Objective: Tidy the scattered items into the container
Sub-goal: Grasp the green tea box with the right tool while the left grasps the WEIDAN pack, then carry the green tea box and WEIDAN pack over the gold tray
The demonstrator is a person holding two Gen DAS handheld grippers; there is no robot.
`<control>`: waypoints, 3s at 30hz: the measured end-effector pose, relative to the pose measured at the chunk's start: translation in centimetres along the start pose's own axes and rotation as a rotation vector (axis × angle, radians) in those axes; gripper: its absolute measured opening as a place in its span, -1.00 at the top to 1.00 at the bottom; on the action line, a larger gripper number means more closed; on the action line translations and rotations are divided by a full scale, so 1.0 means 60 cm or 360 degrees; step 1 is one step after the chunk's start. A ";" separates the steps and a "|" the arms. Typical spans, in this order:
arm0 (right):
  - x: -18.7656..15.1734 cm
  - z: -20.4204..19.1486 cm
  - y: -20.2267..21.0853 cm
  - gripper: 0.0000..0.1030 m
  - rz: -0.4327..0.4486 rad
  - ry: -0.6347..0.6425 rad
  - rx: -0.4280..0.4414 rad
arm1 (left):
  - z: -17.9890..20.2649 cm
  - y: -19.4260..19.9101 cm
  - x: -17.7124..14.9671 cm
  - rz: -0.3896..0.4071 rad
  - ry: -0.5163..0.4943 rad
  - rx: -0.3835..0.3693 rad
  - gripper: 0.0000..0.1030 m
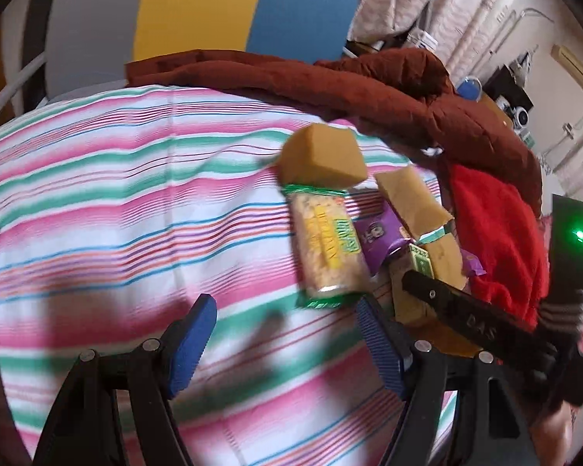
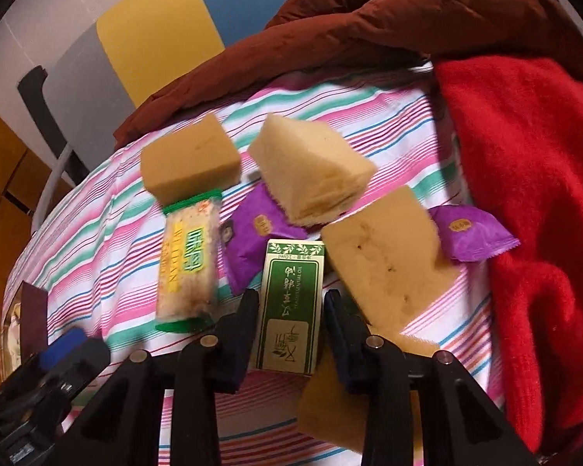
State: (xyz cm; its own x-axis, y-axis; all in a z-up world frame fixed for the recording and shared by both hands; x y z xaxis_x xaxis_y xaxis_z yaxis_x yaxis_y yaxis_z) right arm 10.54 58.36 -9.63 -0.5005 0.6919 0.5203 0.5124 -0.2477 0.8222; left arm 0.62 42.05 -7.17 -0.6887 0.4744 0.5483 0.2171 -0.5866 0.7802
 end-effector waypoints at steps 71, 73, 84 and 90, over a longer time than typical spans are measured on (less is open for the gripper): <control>-0.030 -0.070 -0.014 0.38 -0.0127 0.0204 0.0289 | -0.083 0.050 -0.095 0.0281 -0.0152 0.0115 0.07; -0.032 -0.078 -0.012 0.38 -0.0124 0.0226 0.0322 | -0.096 0.064 -0.101 0.0288 -0.0092 0.0097 0.07; -0.037 -0.095 -0.008 0.38 -0.0121 0.0252 0.0398 | -0.139 0.178 -0.115 0.0478 0.0043 0.0039 0.07; -0.043 -0.124 0.007 0.38 -0.0073 0.0348 0.0430 | -0.174 0.247 -0.117 0.0576 0.0096 0.0027 0.07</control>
State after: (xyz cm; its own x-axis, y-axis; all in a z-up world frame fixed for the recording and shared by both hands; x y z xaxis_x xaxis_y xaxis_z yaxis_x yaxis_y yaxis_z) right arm 6.84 51.41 -8.94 -0.6501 0.5293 0.5451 0.6372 -0.0110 0.7706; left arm 1.43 23.17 -2.60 -0.6048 0.1982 0.7713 0.4652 -0.6982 0.5442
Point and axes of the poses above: each gripper's, at about its wrist camera, not at the fingertips, and y roughly against the way its jaws point, z to its right, x to its top, the point moved 4 cm from there along -y, roughly the way its jaws point, and after that the axes turned 5 degrees about z, right-handed, at the moved point
